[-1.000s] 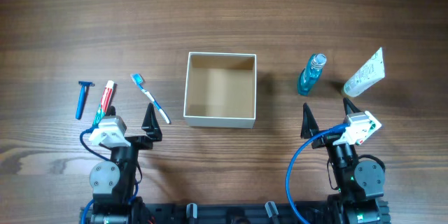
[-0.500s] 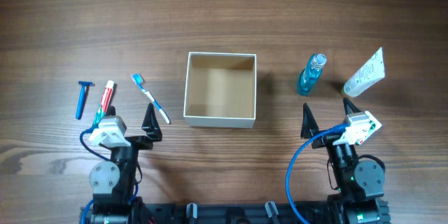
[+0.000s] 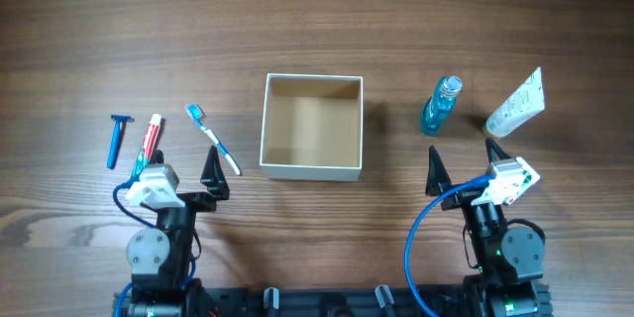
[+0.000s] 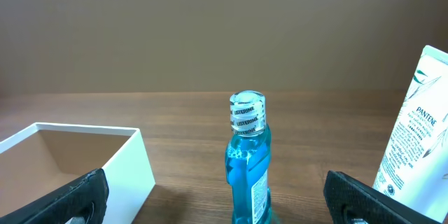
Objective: Pack container
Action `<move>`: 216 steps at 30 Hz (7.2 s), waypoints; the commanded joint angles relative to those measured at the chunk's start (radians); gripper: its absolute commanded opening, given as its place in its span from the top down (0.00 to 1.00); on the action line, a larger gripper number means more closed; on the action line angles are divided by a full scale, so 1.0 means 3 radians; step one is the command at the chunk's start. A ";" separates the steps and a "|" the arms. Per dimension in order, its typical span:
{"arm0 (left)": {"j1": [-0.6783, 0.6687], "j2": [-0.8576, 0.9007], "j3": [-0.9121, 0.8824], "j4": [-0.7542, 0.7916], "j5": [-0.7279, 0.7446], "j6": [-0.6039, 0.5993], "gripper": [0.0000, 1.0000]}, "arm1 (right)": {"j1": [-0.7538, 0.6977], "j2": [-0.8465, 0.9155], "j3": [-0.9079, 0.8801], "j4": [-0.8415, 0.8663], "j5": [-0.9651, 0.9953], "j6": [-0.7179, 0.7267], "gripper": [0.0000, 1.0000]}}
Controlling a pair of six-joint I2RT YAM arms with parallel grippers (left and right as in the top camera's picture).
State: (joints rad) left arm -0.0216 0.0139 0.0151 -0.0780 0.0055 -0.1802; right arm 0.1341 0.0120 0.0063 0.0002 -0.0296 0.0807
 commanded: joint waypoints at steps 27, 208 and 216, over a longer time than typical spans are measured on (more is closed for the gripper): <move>-0.0003 -0.0024 -0.0032 0.0013 0.0017 0.0042 0.00 | -0.0014 -0.0015 -0.0003 0.0010 -0.0018 -0.0032 0.00; 0.0689 0.3576 0.3236 -0.2576 -0.0510 -0.0296 0.00 | -0.1012 0.4795 0.4574 -0.3515 0.0112 0.0188 0.96; 0.0689 0.3576 0.3236 -0.2575 -0.0509 -0.0296 0.00 | 0.0352 0.4176 0.5164 -0.3831 0.0109 0.0734 0.96</move>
State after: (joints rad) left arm 0.1844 1.0821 0.9665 -0.8524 -0.1310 -0.2901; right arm 0.1303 1.2705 1.4361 -1.1507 0.0151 0.1978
